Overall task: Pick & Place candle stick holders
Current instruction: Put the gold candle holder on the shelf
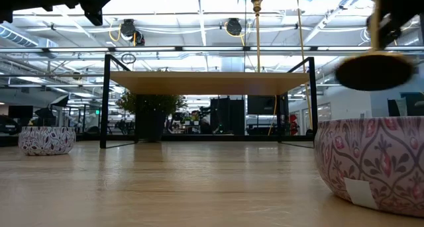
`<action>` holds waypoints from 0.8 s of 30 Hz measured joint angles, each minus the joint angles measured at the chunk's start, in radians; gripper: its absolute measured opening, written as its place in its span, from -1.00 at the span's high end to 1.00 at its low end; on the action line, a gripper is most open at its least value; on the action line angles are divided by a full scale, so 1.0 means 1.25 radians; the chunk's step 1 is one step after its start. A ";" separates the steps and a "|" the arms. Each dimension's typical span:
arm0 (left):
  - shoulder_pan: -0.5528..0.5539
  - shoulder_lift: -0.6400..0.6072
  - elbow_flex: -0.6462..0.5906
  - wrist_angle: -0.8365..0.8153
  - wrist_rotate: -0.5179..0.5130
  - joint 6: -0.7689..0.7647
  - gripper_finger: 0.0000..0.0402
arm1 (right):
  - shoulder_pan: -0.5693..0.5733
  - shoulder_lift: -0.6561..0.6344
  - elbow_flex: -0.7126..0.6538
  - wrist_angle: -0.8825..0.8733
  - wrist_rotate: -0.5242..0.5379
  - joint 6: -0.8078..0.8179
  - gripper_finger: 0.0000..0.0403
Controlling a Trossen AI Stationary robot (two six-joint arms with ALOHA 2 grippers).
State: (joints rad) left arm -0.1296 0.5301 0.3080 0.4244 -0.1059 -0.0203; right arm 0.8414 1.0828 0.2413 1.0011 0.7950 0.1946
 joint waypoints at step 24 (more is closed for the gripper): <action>-0.071 0.449 0.196 0.180 0.036 -0.006 0.08 | -0.408 0.177 0.321 -0.308 -0.413 -0.019 0.94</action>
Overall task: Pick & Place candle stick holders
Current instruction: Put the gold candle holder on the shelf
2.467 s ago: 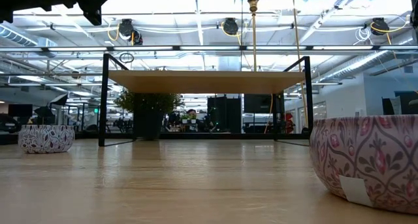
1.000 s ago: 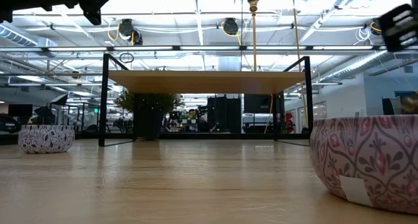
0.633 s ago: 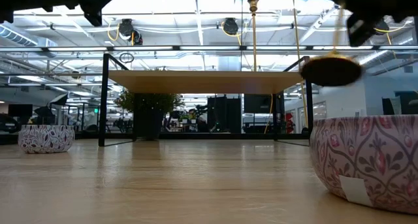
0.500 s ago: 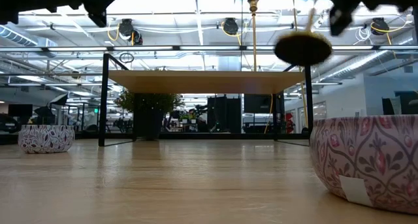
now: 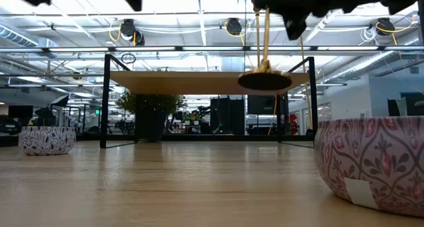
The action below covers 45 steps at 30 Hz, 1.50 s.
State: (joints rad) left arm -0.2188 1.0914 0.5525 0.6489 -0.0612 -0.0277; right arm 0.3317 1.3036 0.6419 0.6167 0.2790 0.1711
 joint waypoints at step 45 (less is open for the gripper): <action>0.046 0.486 0.436 -0.101 -0.029 -0.045 0.91 | -0.013 0.030 0.000 0.029 0.006 -0.063 0.92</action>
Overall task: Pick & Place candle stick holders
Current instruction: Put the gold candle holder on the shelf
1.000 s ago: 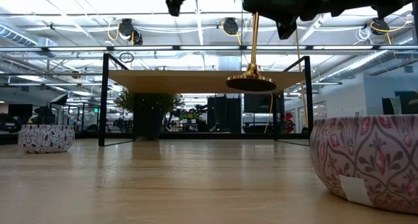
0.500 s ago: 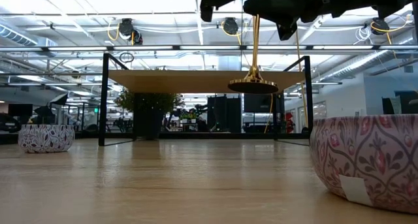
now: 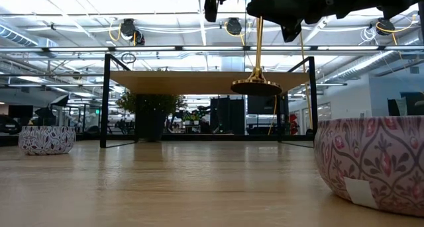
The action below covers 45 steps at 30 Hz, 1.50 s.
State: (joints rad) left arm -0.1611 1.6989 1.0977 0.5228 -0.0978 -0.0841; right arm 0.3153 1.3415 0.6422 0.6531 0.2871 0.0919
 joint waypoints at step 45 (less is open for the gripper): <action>0.003 -0.257 -0.001 -0.420 -0.143 0.071 0.94 | 0.002 0.000 -0.001 -0.066 0.126 -0.041 -0.07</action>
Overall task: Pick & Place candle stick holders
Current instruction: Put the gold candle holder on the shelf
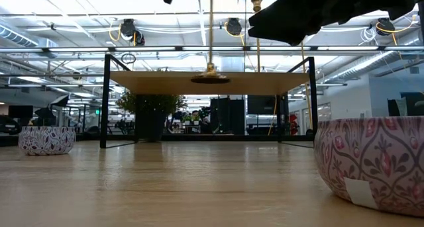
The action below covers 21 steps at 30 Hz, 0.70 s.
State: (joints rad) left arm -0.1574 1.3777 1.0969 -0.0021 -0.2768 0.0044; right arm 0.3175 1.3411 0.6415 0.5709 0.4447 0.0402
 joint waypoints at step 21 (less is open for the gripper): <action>0.012 -0.265 0.000 -0.164 -0.215 0.049 0.92 | 0.004 0.000 0.000 -0.022 -0.001 0.000 -0.06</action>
State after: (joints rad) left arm -0.1424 1.0468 1.0969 -0.2072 -0.5457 0.0651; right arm 0.3225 1.3411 0.6411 0.5437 0.4438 0.0402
